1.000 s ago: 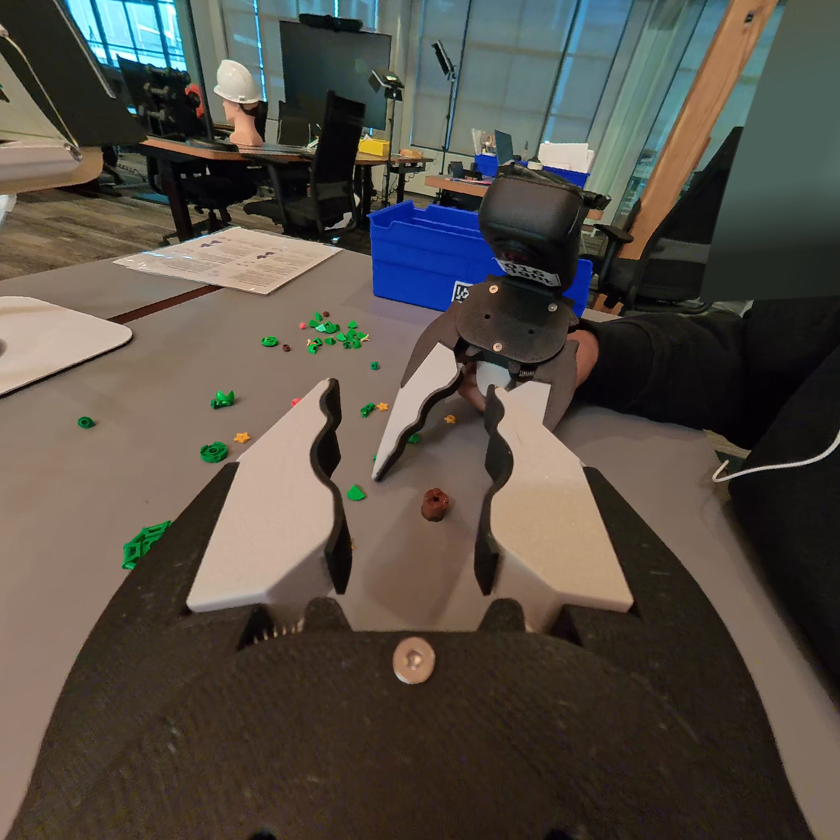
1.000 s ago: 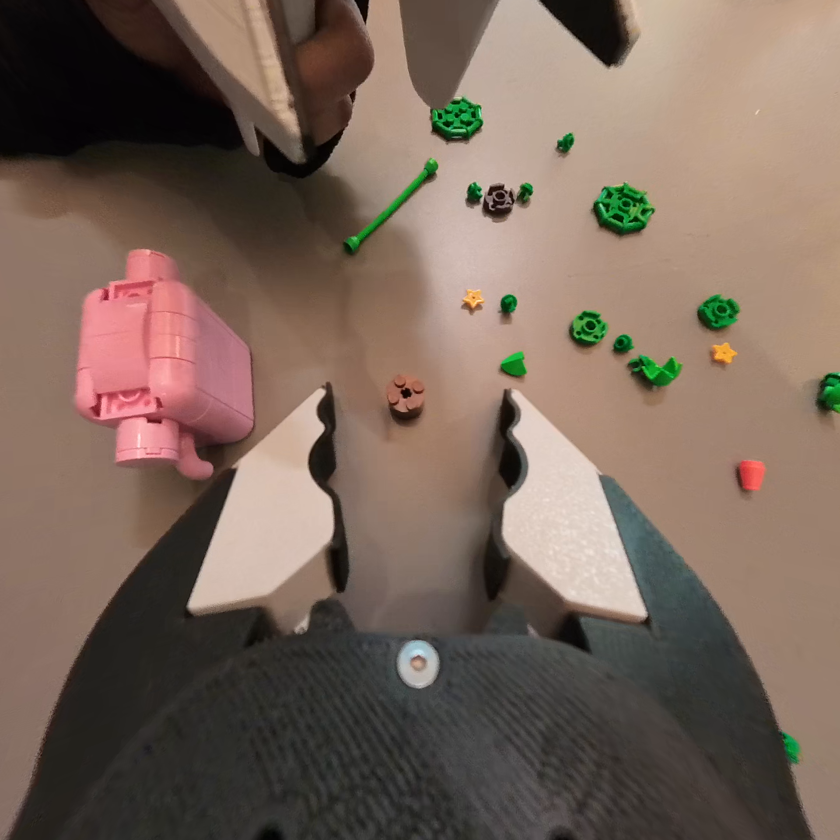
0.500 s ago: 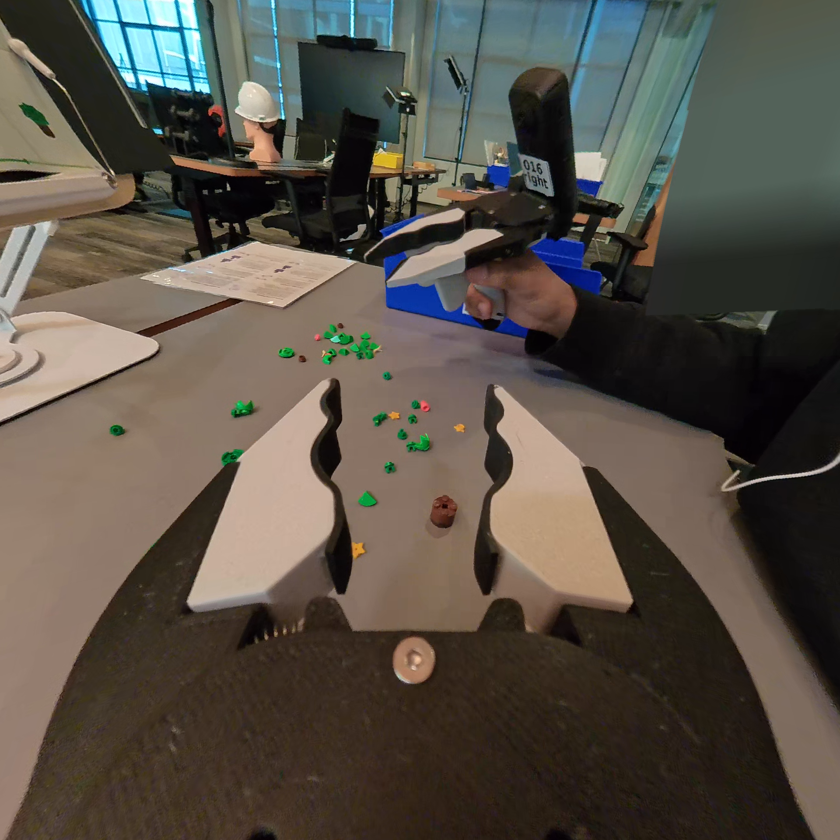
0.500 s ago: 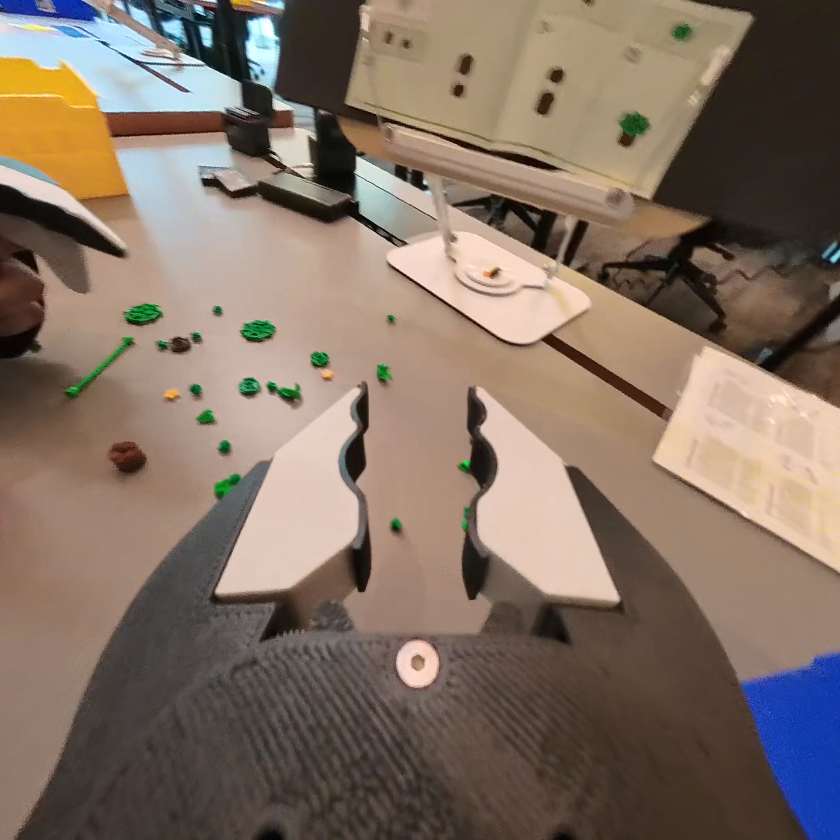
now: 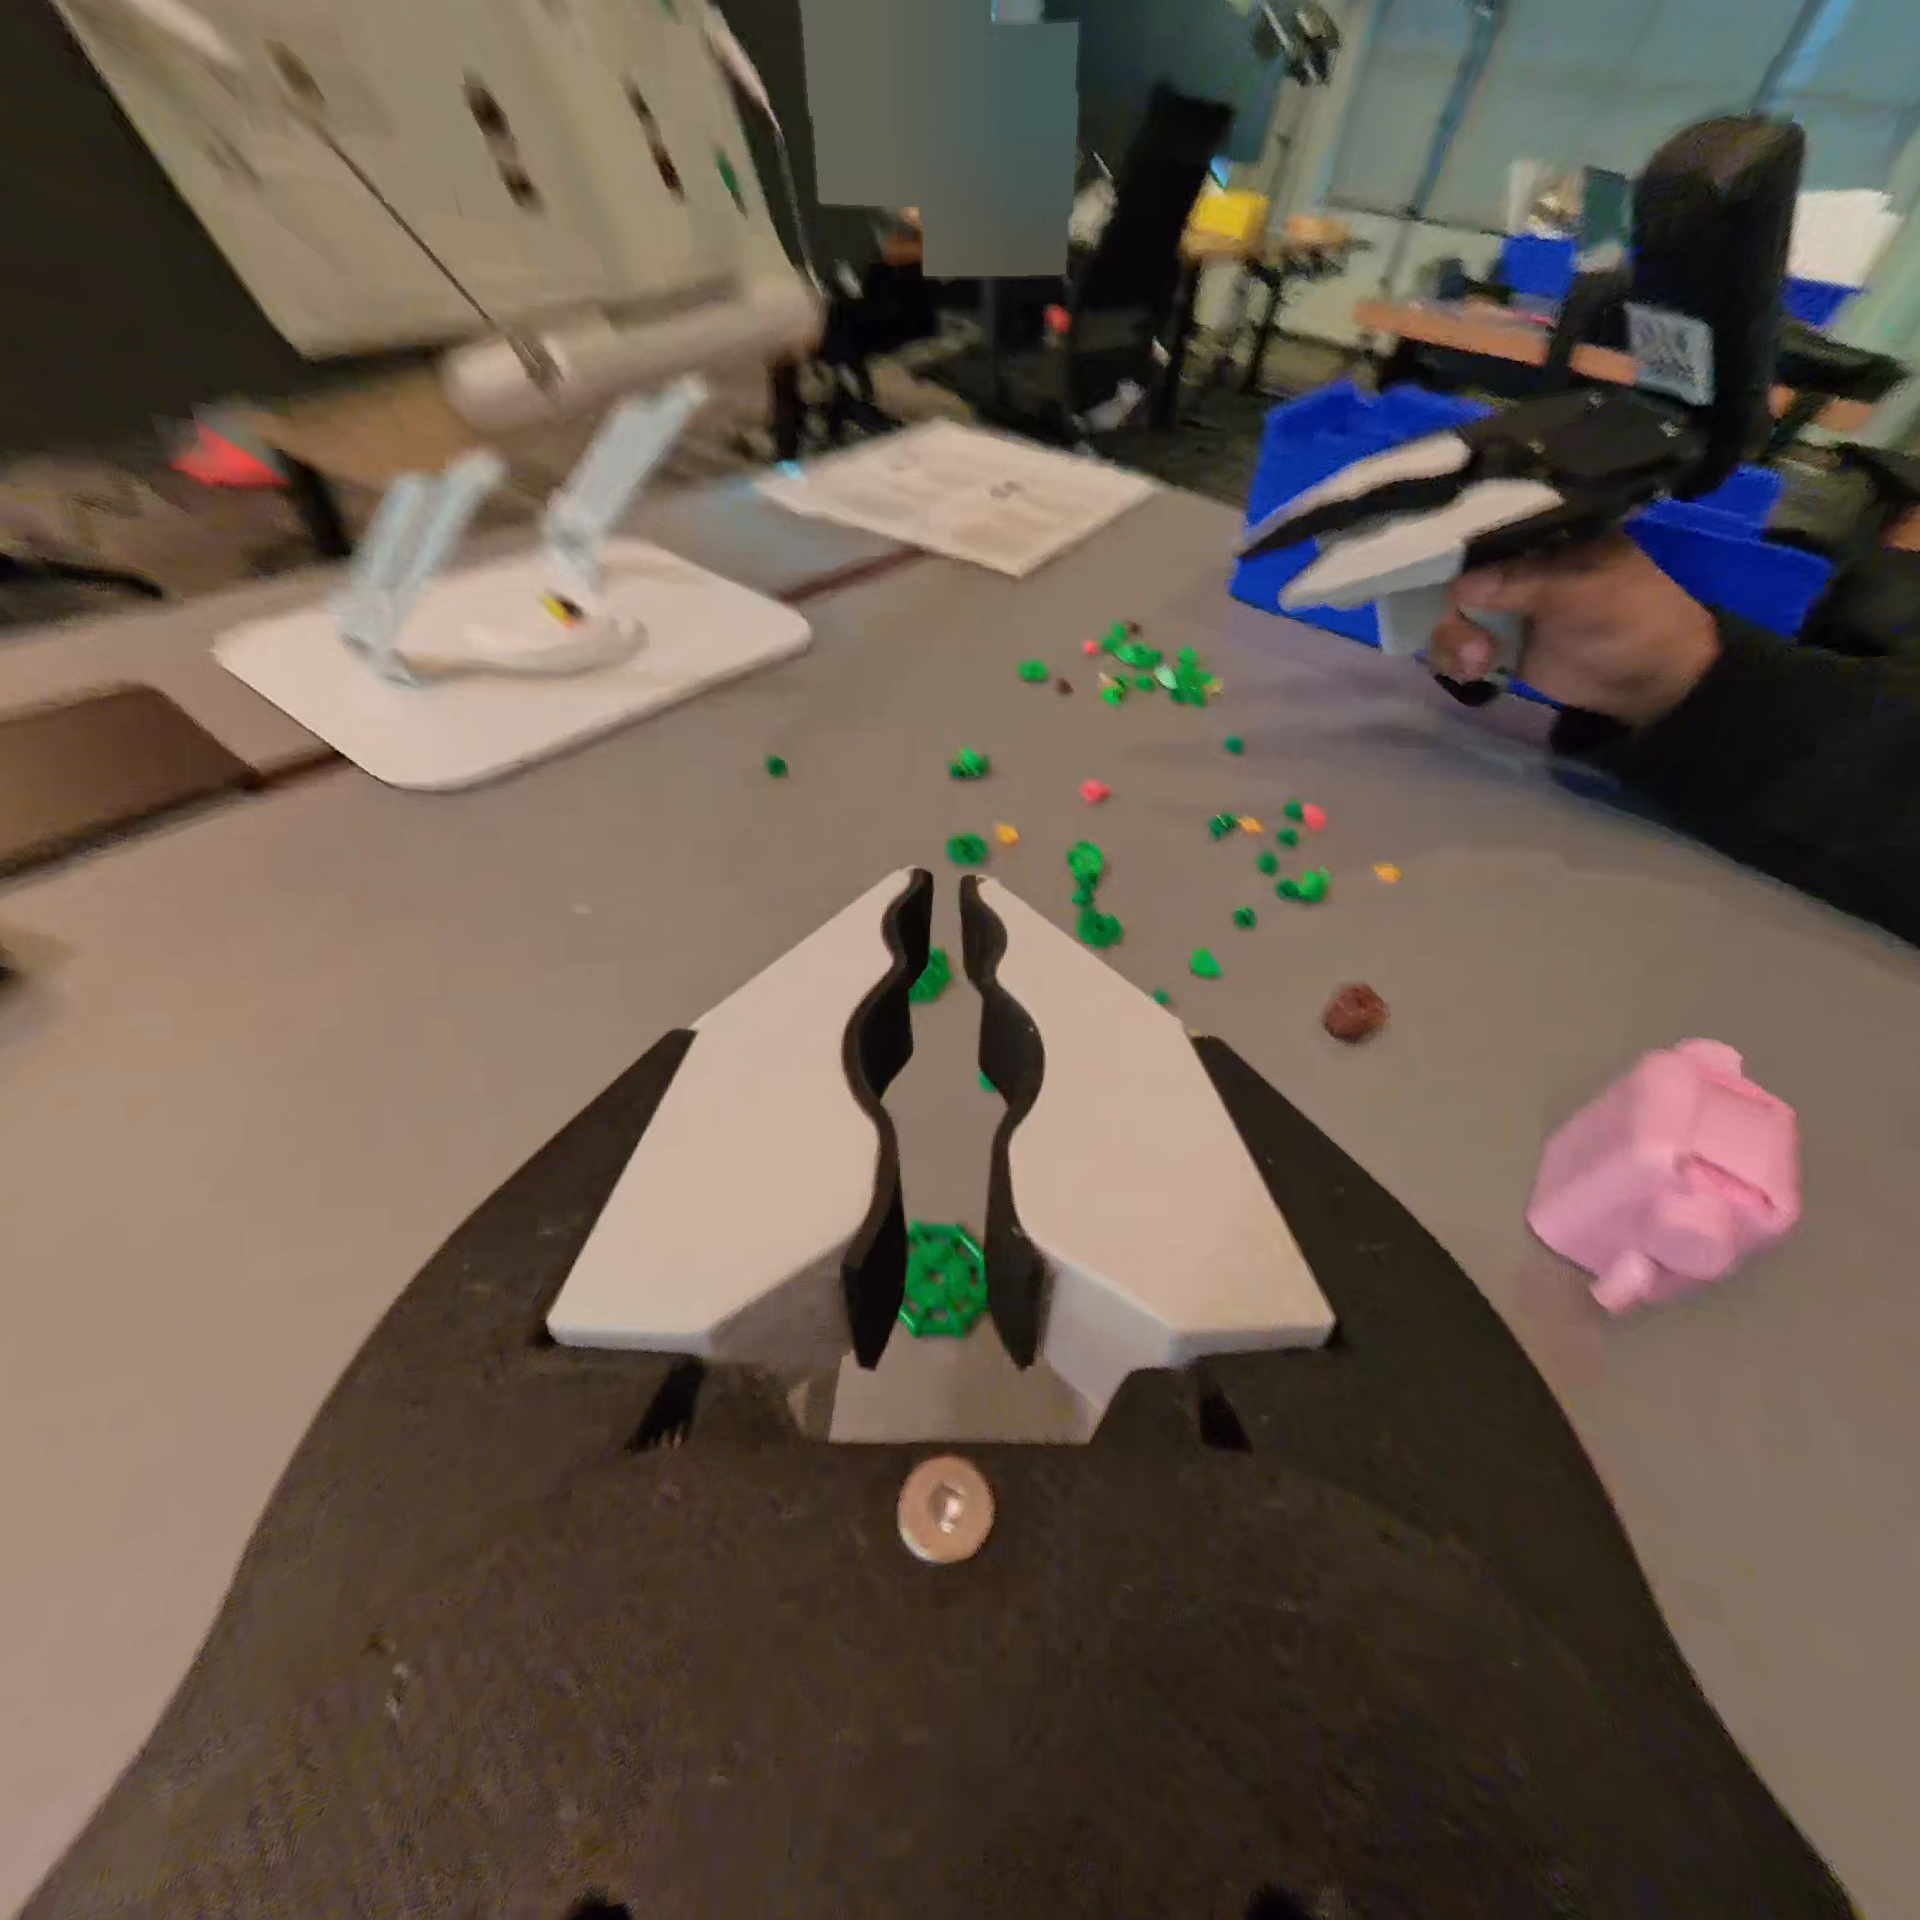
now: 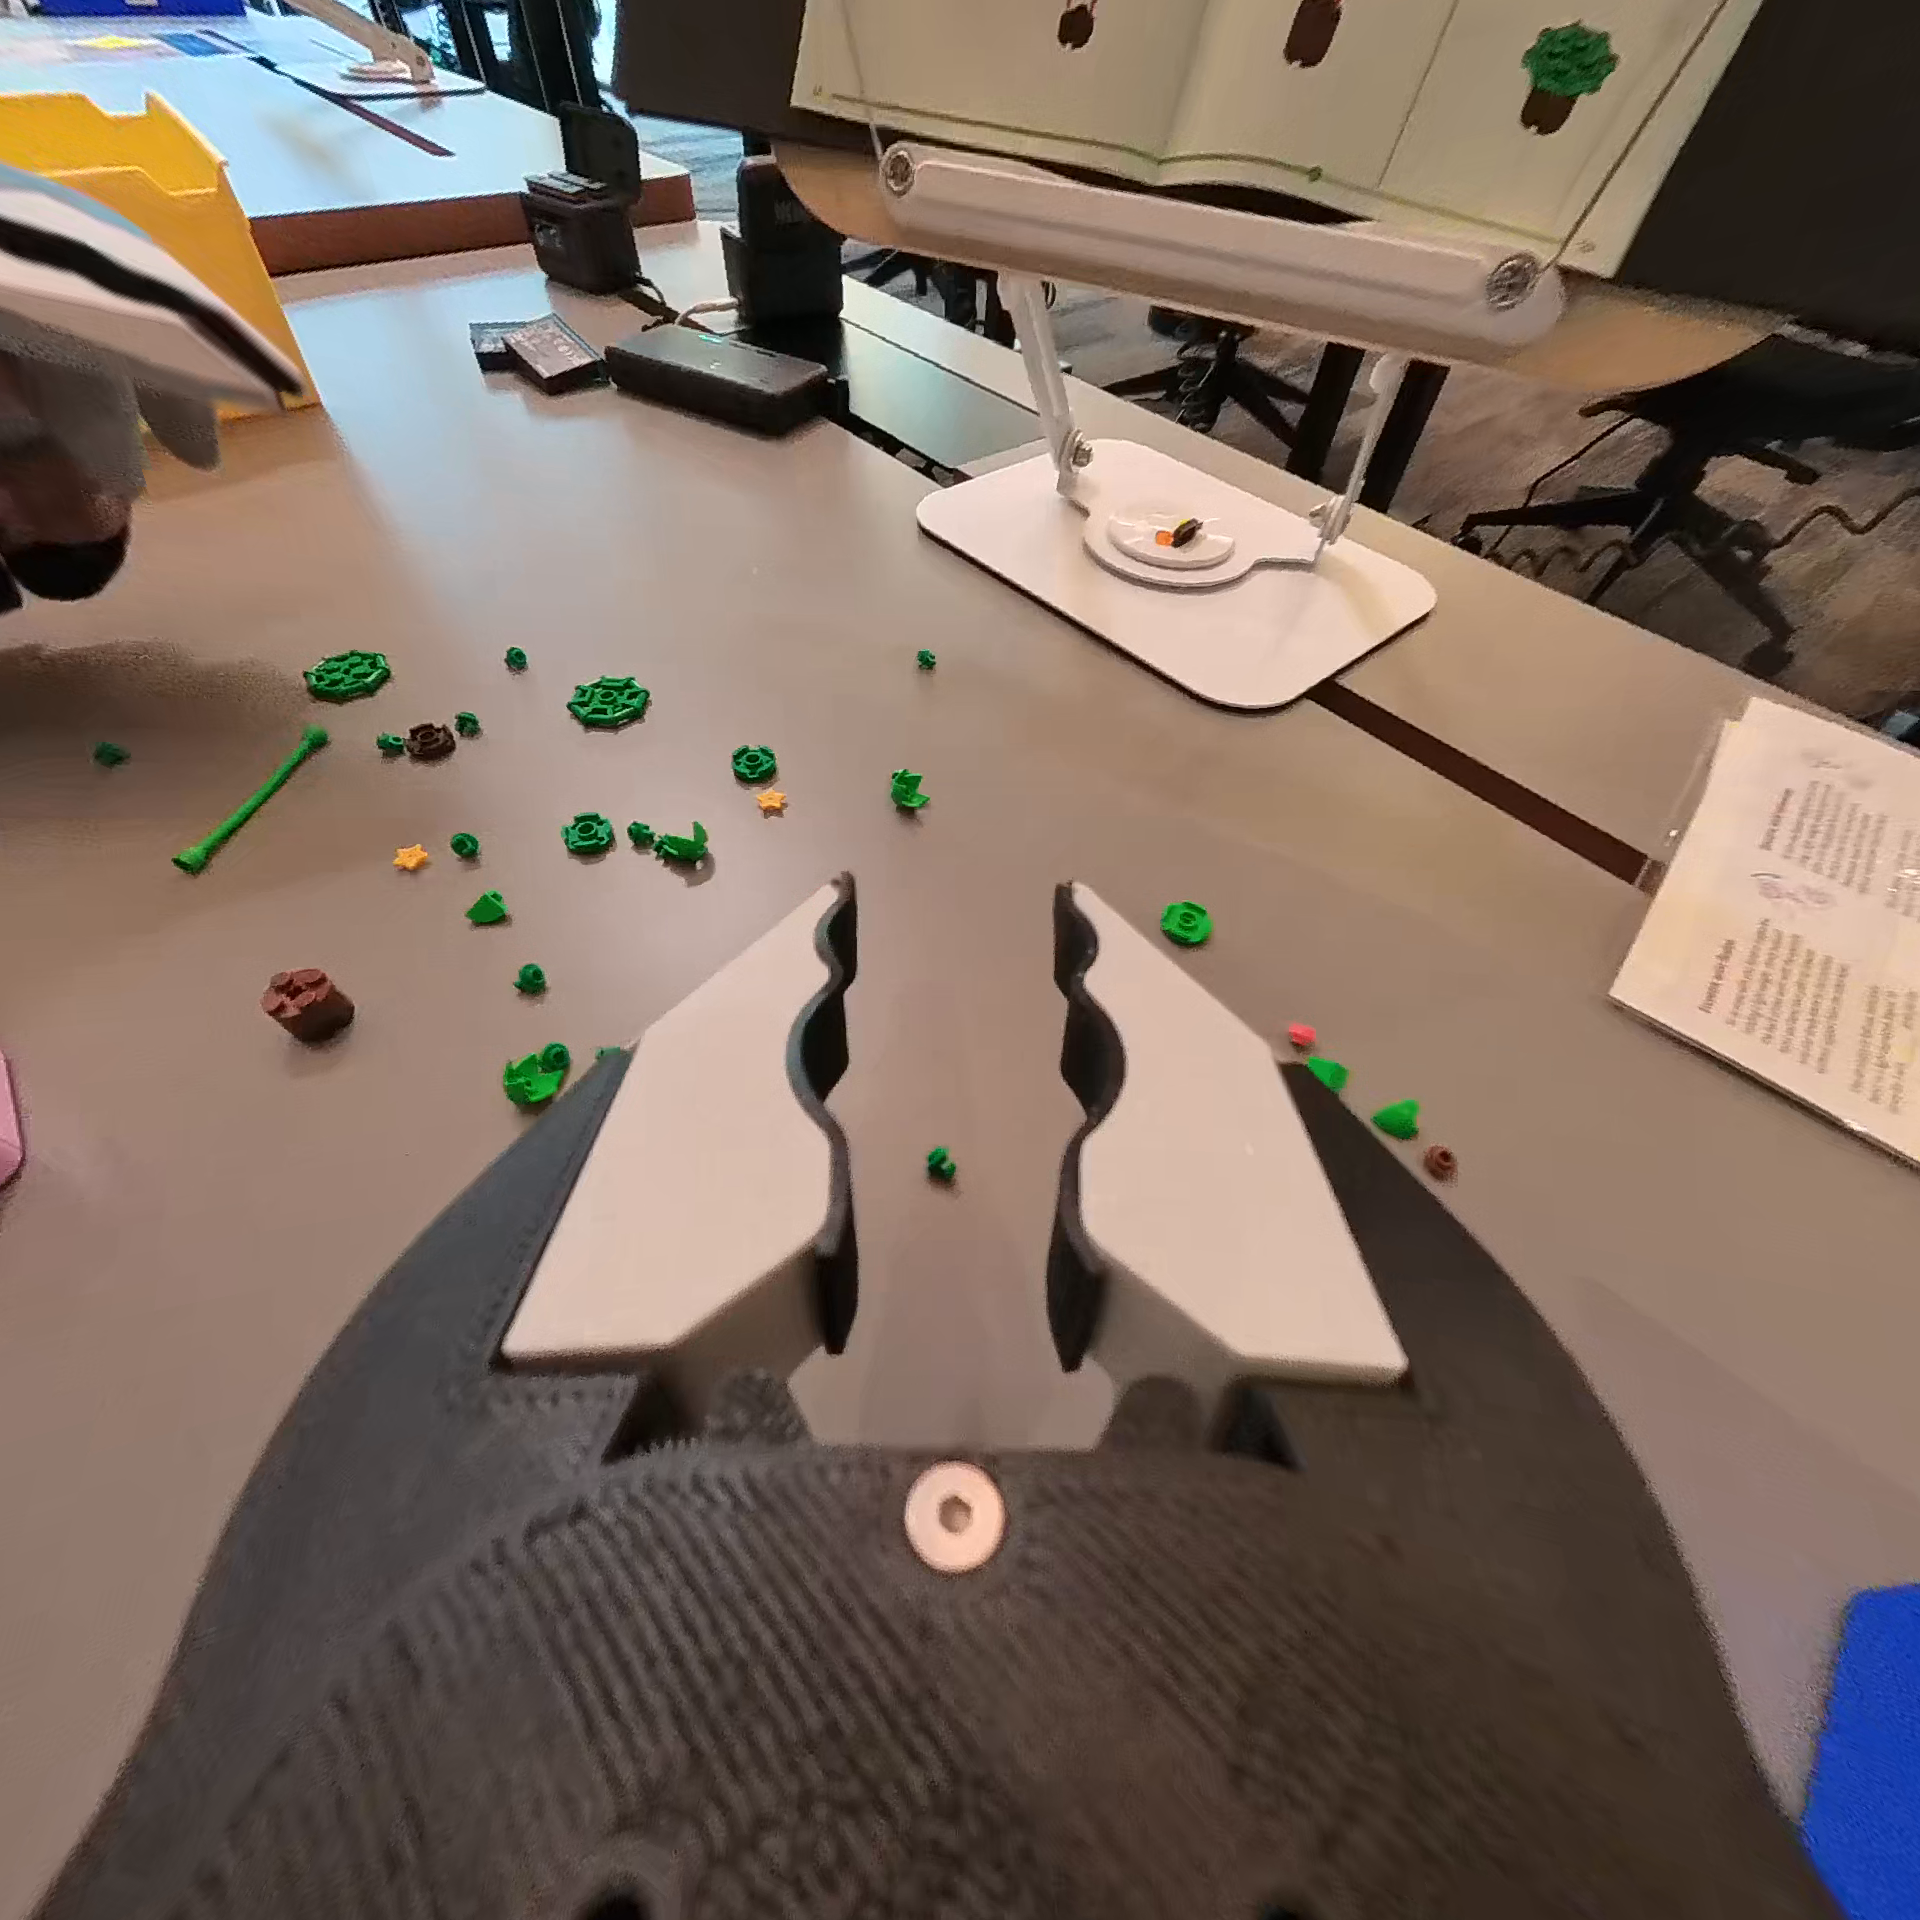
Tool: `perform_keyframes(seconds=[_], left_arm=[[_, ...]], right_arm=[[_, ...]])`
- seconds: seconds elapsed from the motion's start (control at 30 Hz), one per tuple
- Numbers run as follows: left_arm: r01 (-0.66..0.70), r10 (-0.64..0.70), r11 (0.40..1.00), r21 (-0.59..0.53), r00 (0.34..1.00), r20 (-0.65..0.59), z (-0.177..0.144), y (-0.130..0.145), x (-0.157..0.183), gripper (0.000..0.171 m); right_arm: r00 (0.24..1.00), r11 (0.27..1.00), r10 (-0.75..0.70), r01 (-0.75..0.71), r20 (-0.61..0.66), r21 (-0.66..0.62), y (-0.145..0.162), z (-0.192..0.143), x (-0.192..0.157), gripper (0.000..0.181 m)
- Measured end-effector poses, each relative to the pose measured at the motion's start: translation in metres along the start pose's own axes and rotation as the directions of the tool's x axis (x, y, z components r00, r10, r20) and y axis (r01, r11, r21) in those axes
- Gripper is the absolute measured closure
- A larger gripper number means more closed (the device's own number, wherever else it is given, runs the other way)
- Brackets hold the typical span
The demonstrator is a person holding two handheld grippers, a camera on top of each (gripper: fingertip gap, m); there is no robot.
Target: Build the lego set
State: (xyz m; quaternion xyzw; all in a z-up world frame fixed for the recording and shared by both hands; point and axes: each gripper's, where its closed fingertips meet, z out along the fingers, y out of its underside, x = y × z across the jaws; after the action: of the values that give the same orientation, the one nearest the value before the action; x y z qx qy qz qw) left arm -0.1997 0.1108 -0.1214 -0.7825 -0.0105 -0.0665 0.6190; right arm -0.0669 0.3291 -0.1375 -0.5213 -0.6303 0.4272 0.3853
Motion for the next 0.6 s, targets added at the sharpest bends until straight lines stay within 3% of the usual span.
perform_keyframes(seconds=[0.1, 0.23, 0.4, 0.6], left_arm=[[0.046, -0.078, 0.975, -0.217, 0.987, -0.141, 0.011, 0.037, 0.016, 0.158], [-0.004, -0.033, 0.928, -0.372, 0.995, -0.092, 0.028, 0.070, 0.025, 0.150], [-0.009, 0.011, 0.881, -0.472, 1.000, 0.002, 0.040, 0.090, 0.027, 0.142], [-0.011, 0.023, 0.857, -0.515, 1.000, 0.017, 0.042, 0.097, 0.026, 0.158]], right_arm=[[1.000, 1.000, -0.002, 0.002, 0.008, -0.019, 0.006, 0.005, -0.002, 0.145], [1.000, 0.999, -0.012, 0.013, 0.014, -0.052, 0.015, 0.011, -0.005, 0.144], [0.999, 0.997, -0.031, 0.033, 0.023, -0.066, 0.018, 0.015, -0.011, 0.144], [0.998, 0.997, -0.042, 0.044, 0.038, -0.062, 0.016, 0.017, -0.017, 0.144]])
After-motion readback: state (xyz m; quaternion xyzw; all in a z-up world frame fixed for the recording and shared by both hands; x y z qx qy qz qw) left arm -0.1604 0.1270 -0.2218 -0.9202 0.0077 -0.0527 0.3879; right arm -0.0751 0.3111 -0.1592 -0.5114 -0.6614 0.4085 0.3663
